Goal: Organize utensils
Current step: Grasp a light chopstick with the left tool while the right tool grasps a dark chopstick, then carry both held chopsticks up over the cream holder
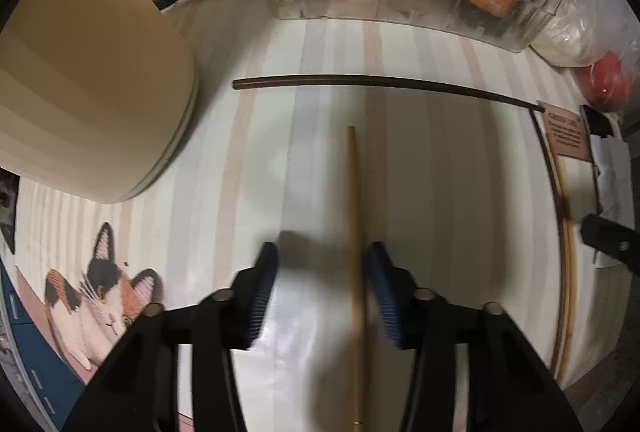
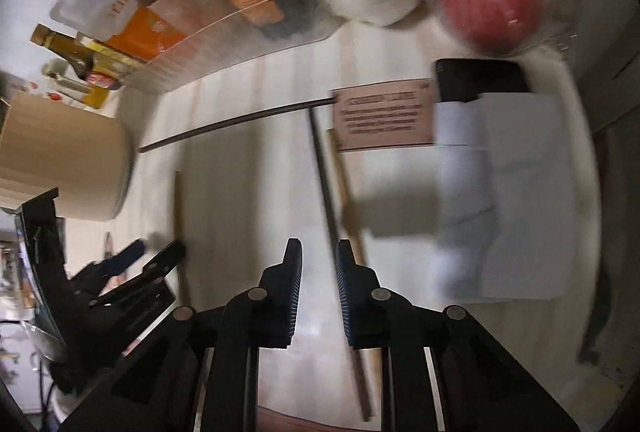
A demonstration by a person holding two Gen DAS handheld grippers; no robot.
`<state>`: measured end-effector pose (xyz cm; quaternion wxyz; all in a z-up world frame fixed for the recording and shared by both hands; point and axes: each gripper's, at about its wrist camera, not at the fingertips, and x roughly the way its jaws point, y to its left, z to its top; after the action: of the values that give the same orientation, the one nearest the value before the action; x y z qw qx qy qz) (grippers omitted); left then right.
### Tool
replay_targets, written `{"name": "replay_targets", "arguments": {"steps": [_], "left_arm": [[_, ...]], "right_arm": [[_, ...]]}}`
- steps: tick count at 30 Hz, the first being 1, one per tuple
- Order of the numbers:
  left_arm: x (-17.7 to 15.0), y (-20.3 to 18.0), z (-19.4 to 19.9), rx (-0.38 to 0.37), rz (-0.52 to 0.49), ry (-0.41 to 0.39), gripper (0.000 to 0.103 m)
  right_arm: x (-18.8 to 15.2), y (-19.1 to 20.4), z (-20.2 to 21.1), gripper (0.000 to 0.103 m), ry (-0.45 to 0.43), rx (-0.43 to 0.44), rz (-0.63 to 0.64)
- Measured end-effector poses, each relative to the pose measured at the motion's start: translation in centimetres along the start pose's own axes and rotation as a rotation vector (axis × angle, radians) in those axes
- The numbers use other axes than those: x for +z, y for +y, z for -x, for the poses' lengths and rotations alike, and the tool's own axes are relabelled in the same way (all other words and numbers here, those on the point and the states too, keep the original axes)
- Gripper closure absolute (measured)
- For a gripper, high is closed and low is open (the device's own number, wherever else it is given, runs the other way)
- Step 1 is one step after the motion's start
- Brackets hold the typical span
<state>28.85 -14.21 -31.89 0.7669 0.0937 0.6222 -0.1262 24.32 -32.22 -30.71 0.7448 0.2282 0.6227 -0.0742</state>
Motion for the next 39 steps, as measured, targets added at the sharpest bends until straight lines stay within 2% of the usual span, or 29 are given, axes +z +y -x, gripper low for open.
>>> {"name": "replay_targets", "arguments": {"steps": [1,2,3,8,12,14,16,20,25,28,30,34,36,39], "left_arm": [[-0.1,-0.1,0.0,-0.039,0.003,0.001,0.084],[-0.2,-0.3,0.1,-0.028,0.006,-0.003,0.095],[-0.3,-0.4,0.1,-0.019,0.005,-0.005,0.098],[-1.2,0.6,0.0,-0.011,0.031,-0.012,0.098],[-2.2,2.3,0.2,-0.007,0.074,-0.003,0.099],[-2.8,3.2,0.2,-0.017,0.108,0.006,0.099],[-3.5,4.2,0.3,-0.029,0.147,0.018,0.099],[-5.0,6.4,0.3,-0.075,0.211,0.046,0.099],[-7.6,8.3,0.2,-0.137,0.263,0.072,0.099],[-7.8,9.4,0.1,-0.159,0.271,0.082,0.098],[-7.4,10.0,0.0,-0.162,0.268,0.086,0.094],[-7.7,10.4,-0.2,-0.157,0.249,0.078,0.094],[-6.7,10.5,-0.7,-0.156,0.246,0.08,0.094],[-7.3,10.9,-0.7,-0.155,0.244,0.08,0.094]], "right_arm": [[0.1,0.2,-0.3,0.084,0.006,-0.01,0.008],[0.1,0.6,-0.5,0.084,0.009,-0.025,0.015],[0.1,0.8,-0.8,0.084,0.015,-0.025,0.02],[0.4,1.6,-2.6,0.084,0.06,-0.126,0.07],[0.4,2.9,-3.3,0.087,0.057,-0.19,0.119],[0.2,3.6,-3.6,0.09,0.054,-0.239,0.134],[-0.2,4.2,-3.9,0.097,0.043,-0.27,0.156],[-2.6,6.7,-4.8,0.098,0.116,-0.202,0.233],[-5.8,9.1,-5.6,0.098,0.157,-0.214,0.325],[-5.5,9.5,-6.0,0.098,0.183,-0.231,0.324],[-5.2,10.0,-6.3,0.098,0.204,-0.242,0.331],[-5.2,10.9,-6.8,0.097,0.221,-0.279,0.354],[-5.4,11.5,-7.2,0.097,0.224,-0.299,0.354],[-5.2,11.0,-6.7,0.097,0.229,-0.314,0.349]]}}
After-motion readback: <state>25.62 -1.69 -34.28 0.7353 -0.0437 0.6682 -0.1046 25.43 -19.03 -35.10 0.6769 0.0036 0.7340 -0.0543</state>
